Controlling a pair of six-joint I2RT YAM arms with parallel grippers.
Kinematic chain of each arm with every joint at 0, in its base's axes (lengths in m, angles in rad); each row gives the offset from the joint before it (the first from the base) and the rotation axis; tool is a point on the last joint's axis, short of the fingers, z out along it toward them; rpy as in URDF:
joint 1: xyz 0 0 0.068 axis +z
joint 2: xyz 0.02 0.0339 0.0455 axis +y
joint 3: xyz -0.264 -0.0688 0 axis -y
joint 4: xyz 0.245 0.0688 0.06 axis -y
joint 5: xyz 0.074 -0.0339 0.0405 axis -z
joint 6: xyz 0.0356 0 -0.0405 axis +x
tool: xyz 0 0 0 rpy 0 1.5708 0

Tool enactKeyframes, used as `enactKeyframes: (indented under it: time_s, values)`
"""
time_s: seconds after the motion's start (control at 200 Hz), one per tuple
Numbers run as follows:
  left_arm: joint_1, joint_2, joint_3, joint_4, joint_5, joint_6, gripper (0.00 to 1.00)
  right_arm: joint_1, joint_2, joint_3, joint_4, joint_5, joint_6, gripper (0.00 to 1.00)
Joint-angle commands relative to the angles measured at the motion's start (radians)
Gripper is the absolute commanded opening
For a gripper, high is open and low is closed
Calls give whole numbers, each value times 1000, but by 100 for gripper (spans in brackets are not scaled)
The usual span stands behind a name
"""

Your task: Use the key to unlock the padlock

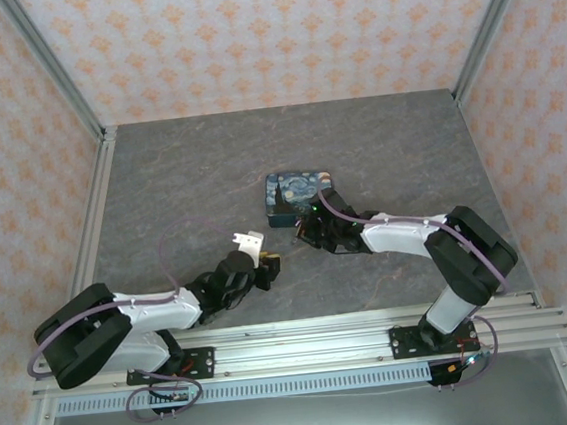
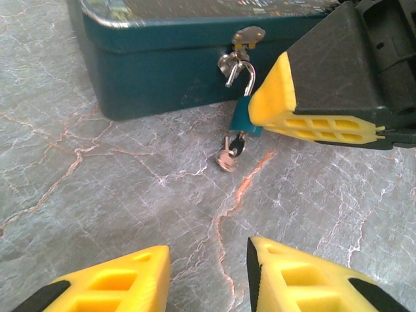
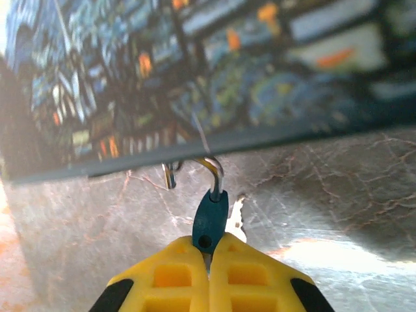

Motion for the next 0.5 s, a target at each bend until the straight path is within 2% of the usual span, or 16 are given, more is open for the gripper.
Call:
enactKeyframes:
  time_s: [0.0, 0.495]
  values:
    - [-2, -37, -30, -30, -50, -19, 37, 11, -26, -6, 65, 65, 93, 0]
    - [5, -206, -101, -102, -83, -20, 37, 40, -40, -22, 76, 223, 256, 0]
